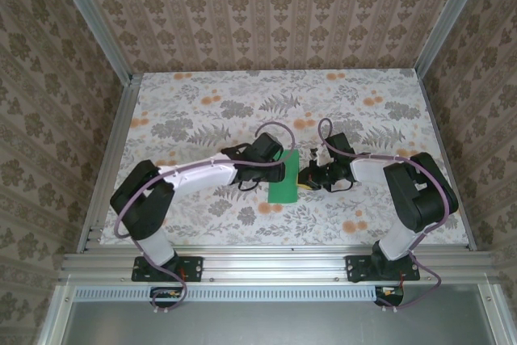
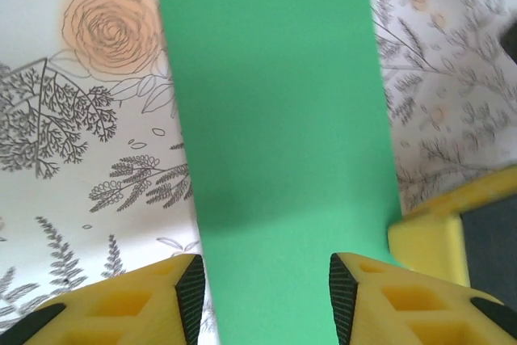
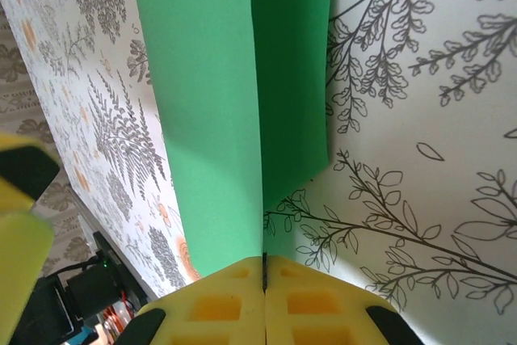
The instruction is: Fold a paper plane with a square sheet of paper (pick it up from the middle)
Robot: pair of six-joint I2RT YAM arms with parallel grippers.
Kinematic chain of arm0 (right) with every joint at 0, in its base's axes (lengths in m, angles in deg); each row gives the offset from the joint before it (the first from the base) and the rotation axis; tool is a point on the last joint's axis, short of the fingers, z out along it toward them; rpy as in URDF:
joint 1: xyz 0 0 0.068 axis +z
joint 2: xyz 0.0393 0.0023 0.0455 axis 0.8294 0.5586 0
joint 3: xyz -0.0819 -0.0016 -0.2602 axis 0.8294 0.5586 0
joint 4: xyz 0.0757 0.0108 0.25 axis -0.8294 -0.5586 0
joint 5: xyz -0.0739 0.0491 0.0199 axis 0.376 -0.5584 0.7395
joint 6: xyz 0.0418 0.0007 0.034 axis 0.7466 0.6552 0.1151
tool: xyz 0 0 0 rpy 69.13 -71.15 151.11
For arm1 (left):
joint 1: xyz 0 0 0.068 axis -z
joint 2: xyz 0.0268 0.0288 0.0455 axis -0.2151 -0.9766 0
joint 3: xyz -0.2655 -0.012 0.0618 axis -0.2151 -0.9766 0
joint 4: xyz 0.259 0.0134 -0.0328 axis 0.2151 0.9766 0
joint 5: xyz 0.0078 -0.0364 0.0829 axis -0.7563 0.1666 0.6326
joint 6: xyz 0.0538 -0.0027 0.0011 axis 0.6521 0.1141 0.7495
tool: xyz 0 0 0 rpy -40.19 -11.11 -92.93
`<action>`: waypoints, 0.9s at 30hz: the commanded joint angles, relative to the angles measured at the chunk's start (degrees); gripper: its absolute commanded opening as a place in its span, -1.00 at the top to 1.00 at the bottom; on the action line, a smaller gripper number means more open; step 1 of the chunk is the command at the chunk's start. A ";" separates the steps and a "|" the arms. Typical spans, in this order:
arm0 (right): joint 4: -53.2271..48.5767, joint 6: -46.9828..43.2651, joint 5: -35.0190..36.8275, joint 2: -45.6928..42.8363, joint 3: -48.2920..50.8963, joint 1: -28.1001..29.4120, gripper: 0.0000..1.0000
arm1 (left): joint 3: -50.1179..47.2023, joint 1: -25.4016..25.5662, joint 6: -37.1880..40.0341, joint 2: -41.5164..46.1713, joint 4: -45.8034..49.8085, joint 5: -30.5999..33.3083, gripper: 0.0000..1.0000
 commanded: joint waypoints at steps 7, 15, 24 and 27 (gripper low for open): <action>1.47 4.27 -1.69 -1.36 0.00 0.46 0.90 | 0.14 13.21 18.77 -1.91 4.38 9.05 -0.08; 2.02 5.14 -2.15 -0.86 -0.05 0.43 0.90 | 2.66 18.19 21.86 -7.01 4.99 14.57 -0.29; 1.89 5.45 -2.88 -1.00 -0.18 0.43 0.89 | 5.81 19.48 21.38 -11.57 6.26 23.28 -0.33; 1.74 5.40 -2.75 -1.00 -0.09 0.43 0.88 | 6.33 19.57 21.27 -11.62 6.50 25.82 -0.33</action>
